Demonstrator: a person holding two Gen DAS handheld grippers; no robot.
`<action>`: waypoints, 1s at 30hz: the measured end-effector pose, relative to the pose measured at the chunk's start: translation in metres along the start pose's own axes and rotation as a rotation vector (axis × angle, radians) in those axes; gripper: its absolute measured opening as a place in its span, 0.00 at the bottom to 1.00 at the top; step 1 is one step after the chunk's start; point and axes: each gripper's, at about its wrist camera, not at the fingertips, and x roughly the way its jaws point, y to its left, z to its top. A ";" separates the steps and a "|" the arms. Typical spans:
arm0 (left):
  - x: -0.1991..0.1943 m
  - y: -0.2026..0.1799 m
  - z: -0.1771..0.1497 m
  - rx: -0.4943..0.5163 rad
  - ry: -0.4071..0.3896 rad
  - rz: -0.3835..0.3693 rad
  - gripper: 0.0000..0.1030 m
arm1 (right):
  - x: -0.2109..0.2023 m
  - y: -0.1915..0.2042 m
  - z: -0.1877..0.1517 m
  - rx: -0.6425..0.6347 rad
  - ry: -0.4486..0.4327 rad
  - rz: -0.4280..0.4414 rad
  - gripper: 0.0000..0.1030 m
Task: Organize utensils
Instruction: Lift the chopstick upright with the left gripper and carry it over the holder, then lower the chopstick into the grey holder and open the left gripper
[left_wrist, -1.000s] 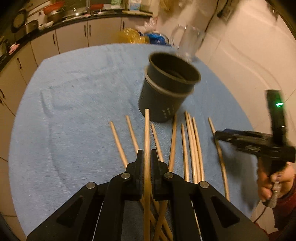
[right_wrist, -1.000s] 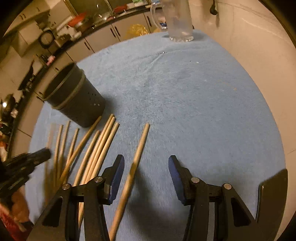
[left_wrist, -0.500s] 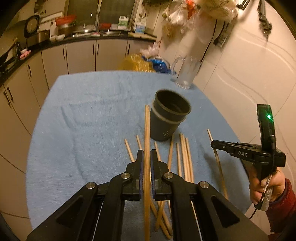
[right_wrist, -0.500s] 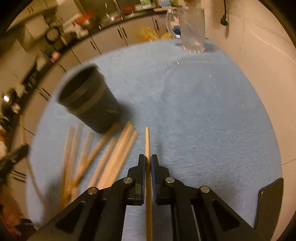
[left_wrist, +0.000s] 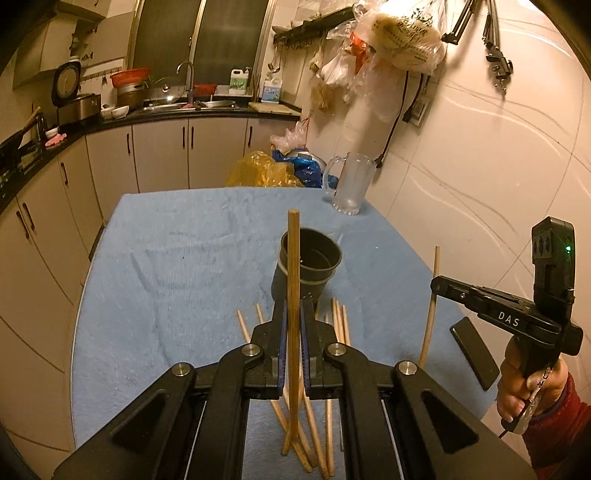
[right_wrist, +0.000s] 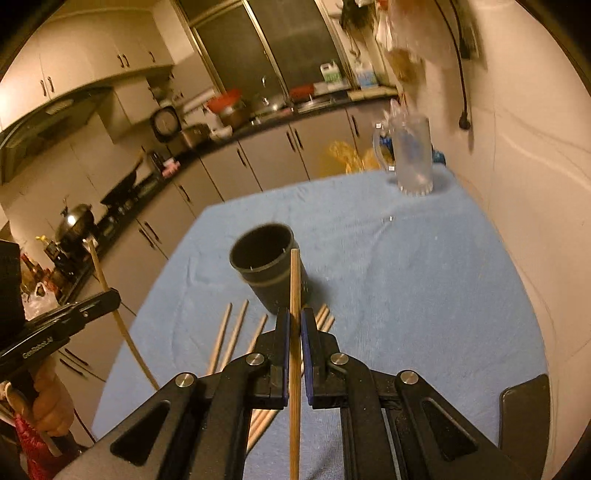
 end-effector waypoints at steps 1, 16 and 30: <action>-0.003 -0.002 0.001 0.002 -0.004 0.000 0.06 | -0.004 -0.001 0.001 0.004 -0.010 0.006 0.06; -0.020 -0.021 0.026 0.022 -0.035 0.011 0.06 | -0.047 0.003 0.028 0.021 -0.127 0.071 0.06; -0.023 -0.028 0.092 0.003 -0.091 -0.015 0.06 | -0.059 0.006 0.094 0.063 -0.188 0.106 0.06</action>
